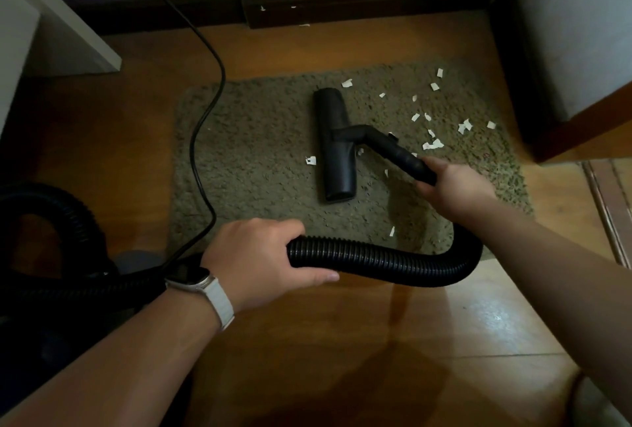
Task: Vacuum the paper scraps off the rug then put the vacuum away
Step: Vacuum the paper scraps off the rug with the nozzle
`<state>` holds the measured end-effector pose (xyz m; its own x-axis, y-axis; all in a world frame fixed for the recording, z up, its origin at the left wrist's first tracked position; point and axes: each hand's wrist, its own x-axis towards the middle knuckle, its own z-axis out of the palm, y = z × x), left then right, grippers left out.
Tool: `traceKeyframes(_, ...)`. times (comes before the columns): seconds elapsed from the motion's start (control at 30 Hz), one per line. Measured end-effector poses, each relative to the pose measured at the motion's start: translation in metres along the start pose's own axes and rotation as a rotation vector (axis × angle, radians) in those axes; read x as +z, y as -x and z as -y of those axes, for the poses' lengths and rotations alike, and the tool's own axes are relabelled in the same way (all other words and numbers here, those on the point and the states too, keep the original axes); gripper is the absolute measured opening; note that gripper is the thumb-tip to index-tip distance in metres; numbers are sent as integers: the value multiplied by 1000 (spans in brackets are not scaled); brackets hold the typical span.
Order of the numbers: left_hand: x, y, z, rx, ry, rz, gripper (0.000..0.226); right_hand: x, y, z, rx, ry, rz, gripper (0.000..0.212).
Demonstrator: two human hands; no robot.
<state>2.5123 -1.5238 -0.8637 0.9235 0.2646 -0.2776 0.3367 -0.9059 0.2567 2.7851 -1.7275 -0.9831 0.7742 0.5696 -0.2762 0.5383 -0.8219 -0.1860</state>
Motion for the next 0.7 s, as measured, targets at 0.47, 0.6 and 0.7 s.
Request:
traceKeyframes(0.47,-4,9,7,-8,-23,20,74,1,-5,41,-172,30,99,26)
traceKeyframes(0.6,-4,11,7,-5,-26,18,71,0,-5,39,-174,45,68,27)
traceKeyframes(0.7,-3,10,6,-15,-26,-2,73,-2,-5,25,-113,25,39,29)
